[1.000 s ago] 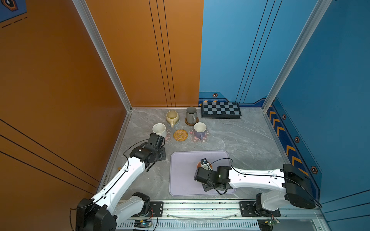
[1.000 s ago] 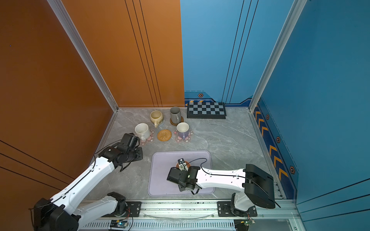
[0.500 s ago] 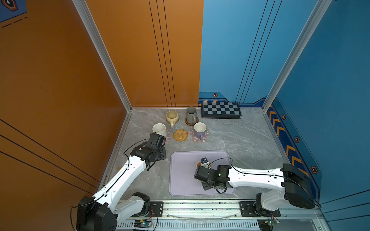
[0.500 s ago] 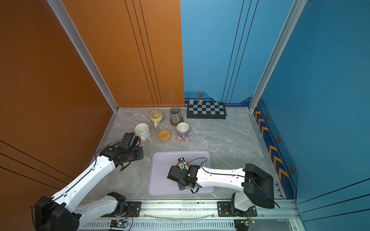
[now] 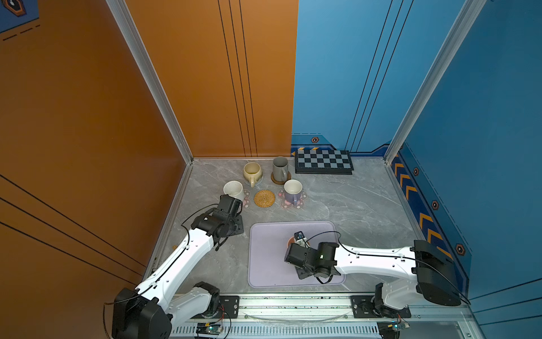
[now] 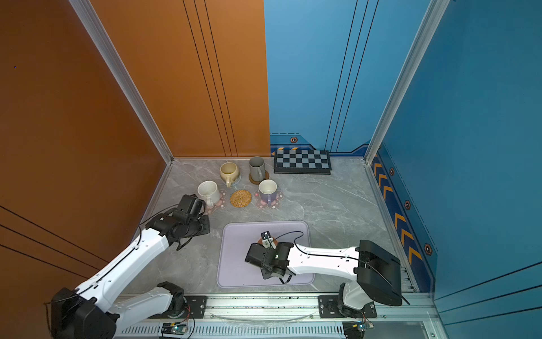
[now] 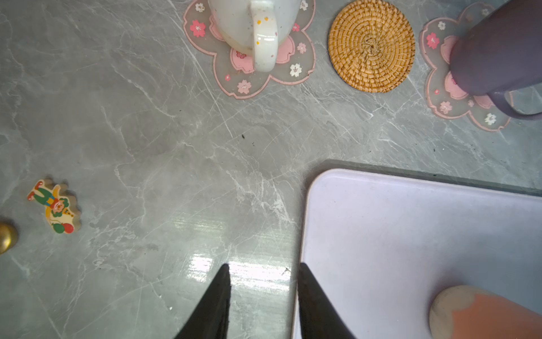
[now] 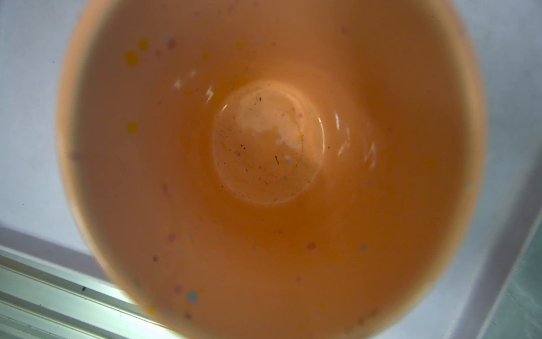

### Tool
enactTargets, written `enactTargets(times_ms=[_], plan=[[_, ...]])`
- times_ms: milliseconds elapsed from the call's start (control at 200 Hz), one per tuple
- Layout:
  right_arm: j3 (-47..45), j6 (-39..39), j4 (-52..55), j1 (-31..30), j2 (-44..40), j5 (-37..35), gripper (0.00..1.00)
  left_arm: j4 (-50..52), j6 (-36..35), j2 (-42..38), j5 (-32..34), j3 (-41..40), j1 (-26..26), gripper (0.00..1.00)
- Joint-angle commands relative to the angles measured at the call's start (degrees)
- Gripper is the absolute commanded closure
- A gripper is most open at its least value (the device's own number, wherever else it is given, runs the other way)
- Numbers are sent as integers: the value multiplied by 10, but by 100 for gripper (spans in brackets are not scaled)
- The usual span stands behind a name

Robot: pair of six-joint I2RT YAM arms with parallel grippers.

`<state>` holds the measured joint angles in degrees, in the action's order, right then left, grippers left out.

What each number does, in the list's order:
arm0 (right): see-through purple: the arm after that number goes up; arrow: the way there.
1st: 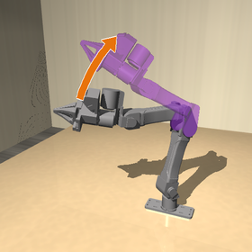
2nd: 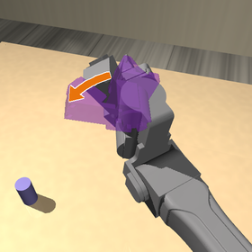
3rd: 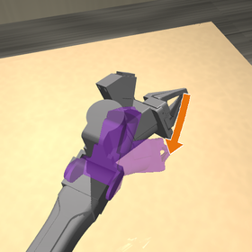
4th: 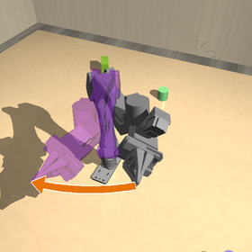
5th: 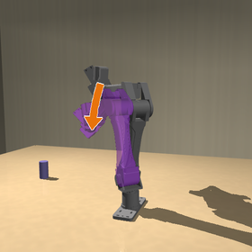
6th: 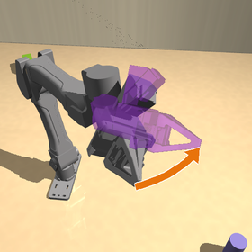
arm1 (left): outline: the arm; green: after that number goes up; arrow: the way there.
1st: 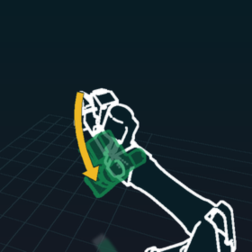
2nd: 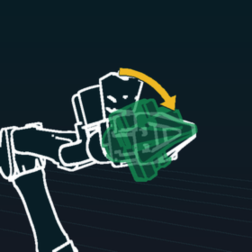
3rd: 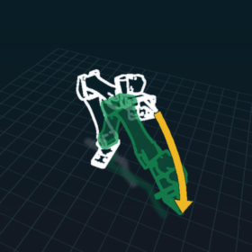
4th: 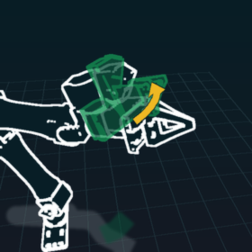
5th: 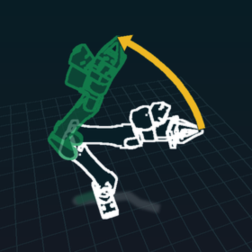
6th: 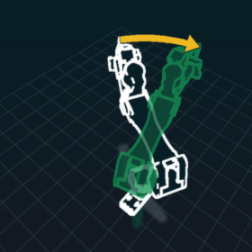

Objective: Place cups on coasters
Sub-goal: Pick up the cup from the tray.

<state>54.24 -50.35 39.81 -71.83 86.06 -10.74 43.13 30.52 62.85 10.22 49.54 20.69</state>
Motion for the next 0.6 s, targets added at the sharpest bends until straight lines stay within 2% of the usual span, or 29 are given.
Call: enactTargets(times_ms=[0,596], plan=[[-12,6,-11,-2,4,-2,100,12,7,-5,-7,11,4,61],[21,30,-10,-4,-23,-39,100,17,4,-10,2,8,3,61]])
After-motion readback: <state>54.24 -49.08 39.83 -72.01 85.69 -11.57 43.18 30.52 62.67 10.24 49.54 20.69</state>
